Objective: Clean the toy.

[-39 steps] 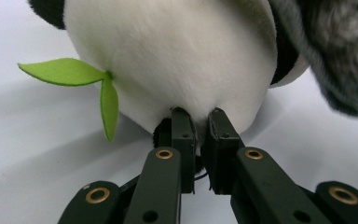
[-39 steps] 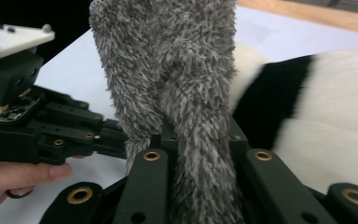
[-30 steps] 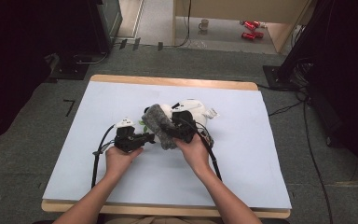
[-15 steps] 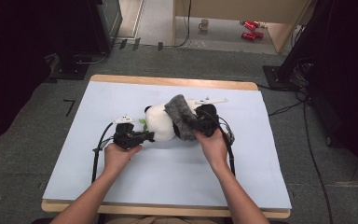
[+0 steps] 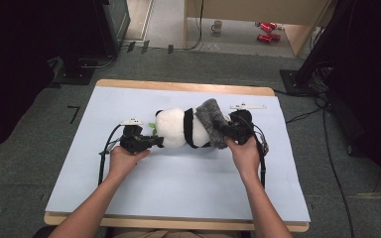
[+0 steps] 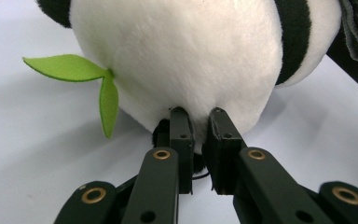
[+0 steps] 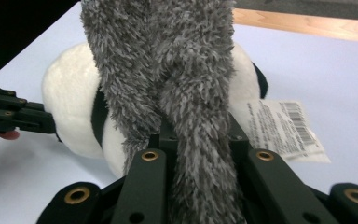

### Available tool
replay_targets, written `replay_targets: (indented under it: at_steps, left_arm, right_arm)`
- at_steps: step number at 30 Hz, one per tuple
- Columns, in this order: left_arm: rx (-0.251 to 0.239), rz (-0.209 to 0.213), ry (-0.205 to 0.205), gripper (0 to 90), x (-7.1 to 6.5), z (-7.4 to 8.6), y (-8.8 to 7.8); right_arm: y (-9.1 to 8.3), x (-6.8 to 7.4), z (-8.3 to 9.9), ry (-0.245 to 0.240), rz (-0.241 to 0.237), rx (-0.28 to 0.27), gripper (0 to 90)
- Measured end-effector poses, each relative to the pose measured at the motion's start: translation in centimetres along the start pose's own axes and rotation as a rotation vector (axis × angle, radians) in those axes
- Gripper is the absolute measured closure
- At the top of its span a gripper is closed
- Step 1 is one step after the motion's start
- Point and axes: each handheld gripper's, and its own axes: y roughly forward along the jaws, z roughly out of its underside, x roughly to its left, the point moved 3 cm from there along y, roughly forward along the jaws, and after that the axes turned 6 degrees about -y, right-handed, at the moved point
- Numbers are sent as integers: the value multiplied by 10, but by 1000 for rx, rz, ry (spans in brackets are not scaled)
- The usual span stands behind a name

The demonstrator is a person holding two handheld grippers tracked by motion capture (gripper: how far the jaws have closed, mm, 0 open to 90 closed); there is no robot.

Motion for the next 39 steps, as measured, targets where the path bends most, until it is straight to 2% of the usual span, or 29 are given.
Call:
replay_targets:
  at_steps: [2, 6, 8, 11, 14, 18, 20, 23, 27, 35, 39]
  left_arm:
    - [-1, 12, 10, 754, 0, -1, 0]
    - [-8, 54, 5, 554, 0, -1, -2]
    - [-2, 69, 24, 459, -2, -1, -1]
    - [-5, 57, 69, 377, -4, 1, 3]
    - [-13, 13, 58, 379, -2, 2, 10]
    - [-46, -28, 75, 525, -1, 1, 13]
    - [-45, -25, 63, 547, 0, 0, 14]
    - [-43, -20, 58, 541, 1, 0, 14]
    - [-42, -22, 54, 528, 0, 0, 14]
    - [-34, -28, 62, 508, -1, 1, 13]
    - [-43, -21, 61, 497, -1, 1, 13]
  right_arm:
    - [0, -2, 3, 6, 2, 3, 768]
    - [1, -2, 6, 6, -2, 7, 768]
    - [1, -1, 7, 5, -4, 8, 769]
    - [2, 0, 8, 6, -11, 14, 771]
    - [4, 2, 9, 6, -33, 21, 771]
    - [0, -1, 7, 24, -64, 22, 772]
    - [-5, -5, 3, 34, -51, 7, 774]
    - [-14, -14, -5, 46, -18, -43, 774]
    - [-21, -27, -10, 73, 17, -83, 773]
    - [5, -26, 1, 56, 49, -14, 768]
    - [8, -33, 8, 58, 63, 8, 765]
